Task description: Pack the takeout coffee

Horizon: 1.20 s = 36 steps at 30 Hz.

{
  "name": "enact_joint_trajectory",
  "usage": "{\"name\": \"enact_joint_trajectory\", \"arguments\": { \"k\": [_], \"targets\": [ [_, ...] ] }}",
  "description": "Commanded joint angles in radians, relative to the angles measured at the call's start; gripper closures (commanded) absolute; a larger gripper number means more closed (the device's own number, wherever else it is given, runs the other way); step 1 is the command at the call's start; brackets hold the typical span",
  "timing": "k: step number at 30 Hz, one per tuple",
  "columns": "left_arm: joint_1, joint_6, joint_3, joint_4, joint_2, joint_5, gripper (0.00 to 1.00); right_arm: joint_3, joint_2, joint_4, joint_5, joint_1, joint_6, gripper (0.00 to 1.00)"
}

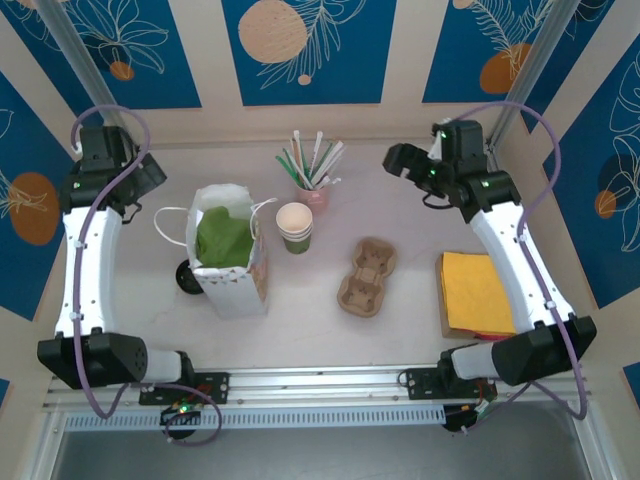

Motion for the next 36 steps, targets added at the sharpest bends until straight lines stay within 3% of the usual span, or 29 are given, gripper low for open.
{"name": "enact_joint_trajectory", "arguments": {
  "k": [1,6,14,22,31,36],
  "targets": [
    [0.065,0.017,-0.130,0.070,-0.005,0.024,0.00,-0.098,-0.031,0.037,0.008,-0.083,-0.041,0.06],
    [0.094,0.017,-0.377,0.205,-0.033,-0.018,0.00,-0.239,-0.020,0.082,0.105,-0.158,-0.110,0.00],
    [0.082,0.107,-0.813,0.668,-0.145,0.032,0.00,-0.576,-0.020,0.468,0.220,-0.152,-0.359,0.01],
    [-0.003,0.165,-0.974,1.026,-0.072,0.027,0.00,-0.739,0.046,0.752,0.251,-0.143,-0.391,0.01],
    [-0.097,0.303,-1.098,1.418,0.025,0.006,0.00,-0.857,0.096,1.017,0.184,-0.140,-0.478,0.01],
    [-0.119,0.324,-1.116,1.514,0.043,-0.004,0.00,-0.877,0.113,1.073,0.130,-0.143,-0.497,0.01]
  ]
}}
